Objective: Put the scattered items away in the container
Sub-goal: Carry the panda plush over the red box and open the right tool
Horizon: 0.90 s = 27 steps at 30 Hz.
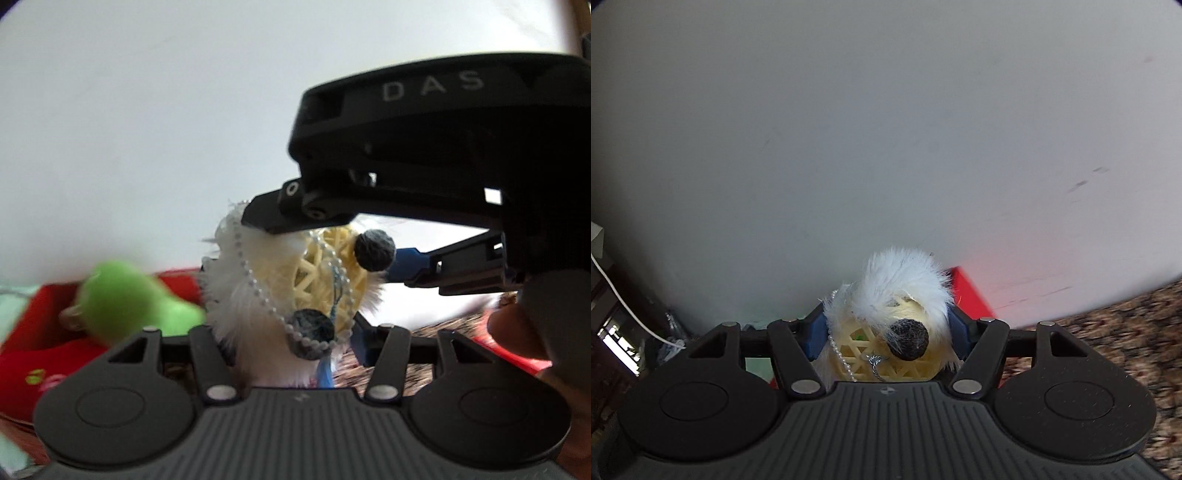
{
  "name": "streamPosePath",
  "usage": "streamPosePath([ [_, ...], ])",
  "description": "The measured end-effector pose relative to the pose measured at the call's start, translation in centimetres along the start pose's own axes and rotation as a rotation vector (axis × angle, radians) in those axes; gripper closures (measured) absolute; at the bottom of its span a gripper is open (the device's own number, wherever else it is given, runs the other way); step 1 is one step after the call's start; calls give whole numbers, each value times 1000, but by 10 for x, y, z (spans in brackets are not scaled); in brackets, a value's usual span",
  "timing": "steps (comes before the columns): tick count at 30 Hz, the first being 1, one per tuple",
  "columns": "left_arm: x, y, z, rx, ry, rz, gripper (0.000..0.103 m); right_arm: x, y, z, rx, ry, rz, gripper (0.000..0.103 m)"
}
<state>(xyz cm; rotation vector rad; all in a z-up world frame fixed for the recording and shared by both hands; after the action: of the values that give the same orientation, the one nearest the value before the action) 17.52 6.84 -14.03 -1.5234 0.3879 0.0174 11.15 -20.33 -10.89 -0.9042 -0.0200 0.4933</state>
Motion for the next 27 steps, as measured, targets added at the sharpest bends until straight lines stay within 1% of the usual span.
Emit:
streamPosePath([
  [3, 6, 12, 37, 0, -28, 50, 49, 29, 18, 9, 19, -6, 23, 37],
  [5, 11, 21, 58, -10, -31, 92, 48, 45, 29, 11, 30, -4, 35, 37],
  [7, 15, 30, 73, -25, -25, 125, 47, 54, 39, 10, 20, 12, 48, 37],
  [9, 17, 38, 84, -21, -23, 144, 43, 61, 45, 9, -7, 34, 52, 36],
  [10, 18, 41, 89, -17, -24, 148, 42, 65, 48, 9, -22, 48, 53, 34],
  [11, 18, 45, 94, -13, -24, 150, 39, 67, 49, 7, -34, 62, 54, 30],
  [13, 18, 52, 105, -29, -19, 157, 35, 71, 52, 3, -46, 87, 59, 27],
  [14, 18, 55, 111, -44, -16, 160, 30, 74, 53, 0, -45, 94, 65, 26],
  [15, 19, 58, 118, -59, -18, 161, 24, 76, 55, -2, -42, 96, 71, 26],
  [17, 19, 62, 133, -86, -28, 167, 16, 78, 57, -1, -52, 89, 77, 25],
  [18, 18, 64, 140, -100, -25, 171, 16, 79, 59, 0, -61, 89, 79, 25],
  [20, 13, 66, 151, -112, -24, 161, 16, 67, 59, -1, -72, 84, 76, 23],
  [22, 2, 62, 162, -82, -46, 118, 16, 48, 54, 1, -66, 66, 60, 23],
  [24, -10, 58, 172, -52, -72, 76, 9, 29, 47, 4, -57, 44, 40, 23],
  [27, -27, 53, 190, -27, -110, 37, 7, 11, 39, 4, -83, 64, 3, 23],
])
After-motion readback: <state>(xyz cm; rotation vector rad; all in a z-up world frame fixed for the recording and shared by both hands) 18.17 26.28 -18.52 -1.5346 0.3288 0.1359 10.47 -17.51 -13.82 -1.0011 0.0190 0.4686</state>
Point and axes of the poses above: each gripper's, at about its wrist camera, not at the fingertips, and x roughly the way its jaws point, z to its left, y to its underside, the point moved 9 cm from there along x, roughly the way its jaws point, and after that the axes turned 13 degrees about -z, right-handed, at the moved point
